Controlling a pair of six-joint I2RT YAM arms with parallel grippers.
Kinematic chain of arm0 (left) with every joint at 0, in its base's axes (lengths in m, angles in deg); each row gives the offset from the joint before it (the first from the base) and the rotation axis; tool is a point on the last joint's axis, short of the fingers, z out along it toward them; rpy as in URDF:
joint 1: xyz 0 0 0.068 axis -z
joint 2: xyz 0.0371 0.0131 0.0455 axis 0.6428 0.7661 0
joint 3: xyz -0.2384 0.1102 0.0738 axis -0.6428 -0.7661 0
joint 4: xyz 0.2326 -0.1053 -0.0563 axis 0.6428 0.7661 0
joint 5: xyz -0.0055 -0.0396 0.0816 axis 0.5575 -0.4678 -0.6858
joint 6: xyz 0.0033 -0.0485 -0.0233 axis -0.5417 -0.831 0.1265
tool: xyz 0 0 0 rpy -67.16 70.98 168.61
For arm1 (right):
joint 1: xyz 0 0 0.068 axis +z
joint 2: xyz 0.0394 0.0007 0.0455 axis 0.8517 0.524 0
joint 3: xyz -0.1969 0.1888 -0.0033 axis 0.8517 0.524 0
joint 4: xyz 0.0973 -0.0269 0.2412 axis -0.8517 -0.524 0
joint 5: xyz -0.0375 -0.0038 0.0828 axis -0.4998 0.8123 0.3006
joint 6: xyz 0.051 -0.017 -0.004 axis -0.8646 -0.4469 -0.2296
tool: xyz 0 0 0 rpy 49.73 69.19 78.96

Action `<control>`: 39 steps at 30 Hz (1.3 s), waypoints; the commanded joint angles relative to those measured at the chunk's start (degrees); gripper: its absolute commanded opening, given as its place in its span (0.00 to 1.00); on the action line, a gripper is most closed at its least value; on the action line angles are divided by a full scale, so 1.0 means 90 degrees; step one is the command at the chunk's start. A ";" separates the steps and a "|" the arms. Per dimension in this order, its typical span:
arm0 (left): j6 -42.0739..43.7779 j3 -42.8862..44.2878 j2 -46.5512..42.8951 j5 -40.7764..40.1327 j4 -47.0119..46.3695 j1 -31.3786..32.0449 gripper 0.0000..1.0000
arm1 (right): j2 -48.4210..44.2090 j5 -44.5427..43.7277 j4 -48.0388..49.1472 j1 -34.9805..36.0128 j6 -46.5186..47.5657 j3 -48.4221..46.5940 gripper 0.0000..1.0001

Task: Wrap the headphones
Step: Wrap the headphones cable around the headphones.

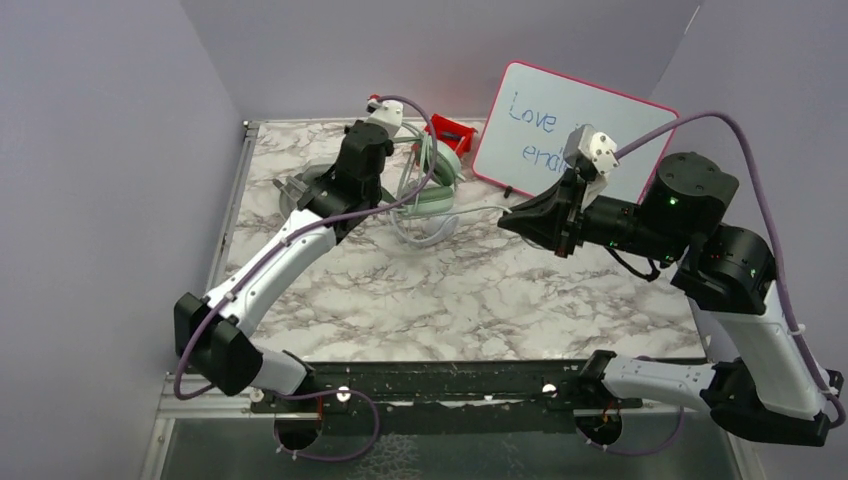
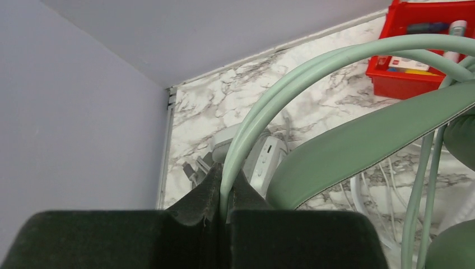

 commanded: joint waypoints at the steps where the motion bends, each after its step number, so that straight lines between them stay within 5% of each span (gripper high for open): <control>1: -0.0536 -0.0432 -0.0827 0.0685 0.0143 0.0278 0.00 | 0.0290 -0.0890 -0.0093 0.0049 0.0792 -0.0771 0.01; 17: -0.0773 -0.1923 -0.2979 0.3223 0.0640 0.0571 0.00 | 0.1865 -0.3225 0.1148 -0.0029 0.1745 -0.1563 0.01; 30: -0.1014 -0.2102 -0.4139 0.4092 0.0712 0.0576 0.00 | 0.2157 0.0188 0.2237 -0.2534 0.0639 -0.0356 0.00; 39: -0.2414 -0.1661 -0.4346 0.4992 -0.0090 0.0575 0.00 | 0.2533 0.3350 0.3224 -0.3479 -0.0394 0.0956 0.01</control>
